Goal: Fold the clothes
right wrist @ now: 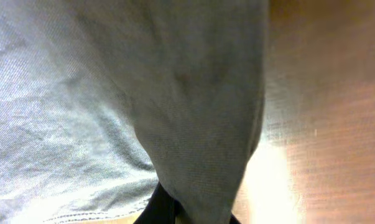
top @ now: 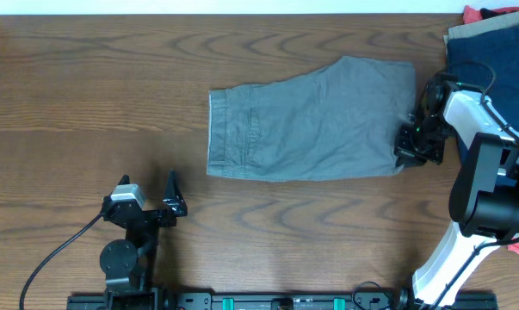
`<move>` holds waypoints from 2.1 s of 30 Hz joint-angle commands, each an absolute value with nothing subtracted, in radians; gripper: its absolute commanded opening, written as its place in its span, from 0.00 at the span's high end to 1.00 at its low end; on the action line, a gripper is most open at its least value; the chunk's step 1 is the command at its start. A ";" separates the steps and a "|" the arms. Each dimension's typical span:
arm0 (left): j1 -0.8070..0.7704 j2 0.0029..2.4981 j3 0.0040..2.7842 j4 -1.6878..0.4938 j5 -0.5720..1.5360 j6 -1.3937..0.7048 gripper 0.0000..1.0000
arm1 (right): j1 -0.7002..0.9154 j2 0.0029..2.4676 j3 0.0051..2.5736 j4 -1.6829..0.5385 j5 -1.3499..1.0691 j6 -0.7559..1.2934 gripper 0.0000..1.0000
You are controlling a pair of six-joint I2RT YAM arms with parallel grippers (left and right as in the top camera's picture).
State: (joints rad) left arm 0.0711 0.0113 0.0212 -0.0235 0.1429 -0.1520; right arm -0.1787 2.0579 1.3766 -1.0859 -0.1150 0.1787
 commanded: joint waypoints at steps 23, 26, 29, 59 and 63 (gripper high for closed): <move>0.075 0.010 0.004 -0.057 0.153 -0.135 0.02 | -0.247 1.863 1.399 -1.194 -0.115 0.122 0.01; 0.075 0.010 0.004 -0.057 0.153 -0.135 0.02 | -0.278 1.834 1.468 -1.197 -0.116 0.158 0.01; 0.075 0.010 0.004 -0.057 0.153 -0.135 0.02 | -0.325 1.810 1.544 -1.181 -0.116 0.207 0.01; 0.075 0.010 0.004 -0.056 0.167 -0.148 0.02 | -0.522 1.798 1.645 -1.073 -0.123 0.250 0.01; 0.075 0.010 0.005 -0.040 0.433 -0.429 0.02 | -0.522 1.798 1.645 -1.073 -0.124 0.250 0.01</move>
State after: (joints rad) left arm 0.0715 0.0113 0.0212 -0.0147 0.2207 -0.2394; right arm -0.5148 1.7996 1.6417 -1.0729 -0.1177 0.2348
